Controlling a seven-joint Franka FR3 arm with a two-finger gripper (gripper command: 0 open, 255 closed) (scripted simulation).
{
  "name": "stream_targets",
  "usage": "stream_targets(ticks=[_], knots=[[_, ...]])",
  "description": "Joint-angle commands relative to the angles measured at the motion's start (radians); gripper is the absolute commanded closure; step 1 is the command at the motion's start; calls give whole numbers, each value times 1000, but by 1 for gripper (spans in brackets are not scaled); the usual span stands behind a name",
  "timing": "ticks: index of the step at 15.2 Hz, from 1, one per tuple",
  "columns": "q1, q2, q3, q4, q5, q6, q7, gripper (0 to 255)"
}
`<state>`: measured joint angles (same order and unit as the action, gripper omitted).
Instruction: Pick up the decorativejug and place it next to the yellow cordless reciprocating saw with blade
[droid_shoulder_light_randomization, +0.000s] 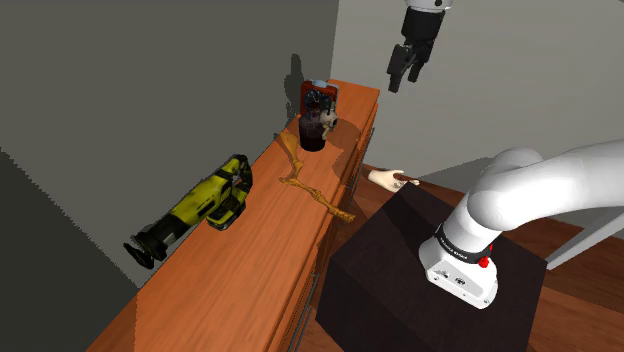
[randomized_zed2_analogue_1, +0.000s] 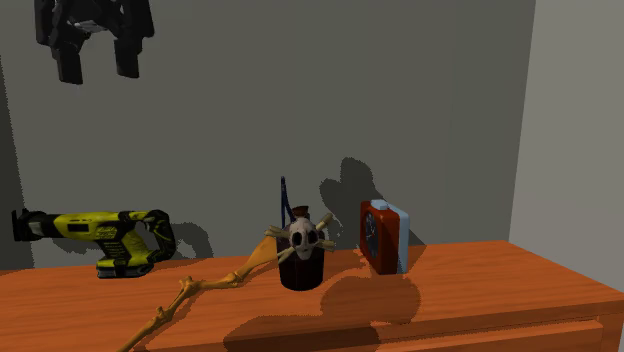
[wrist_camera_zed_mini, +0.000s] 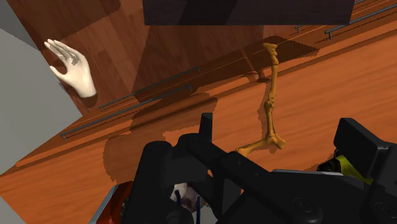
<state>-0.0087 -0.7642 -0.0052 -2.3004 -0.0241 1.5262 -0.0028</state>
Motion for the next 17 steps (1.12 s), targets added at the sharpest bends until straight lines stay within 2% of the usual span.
stream_targets(ticks=[1, 9, 17], knots=[[0, 0, 0, 0, 0, 0, 0, 0], [4, 228, -63, 19, -80, 226, -148, 0], [7, 498, -109, 125, -128, 415, -279, 0]])
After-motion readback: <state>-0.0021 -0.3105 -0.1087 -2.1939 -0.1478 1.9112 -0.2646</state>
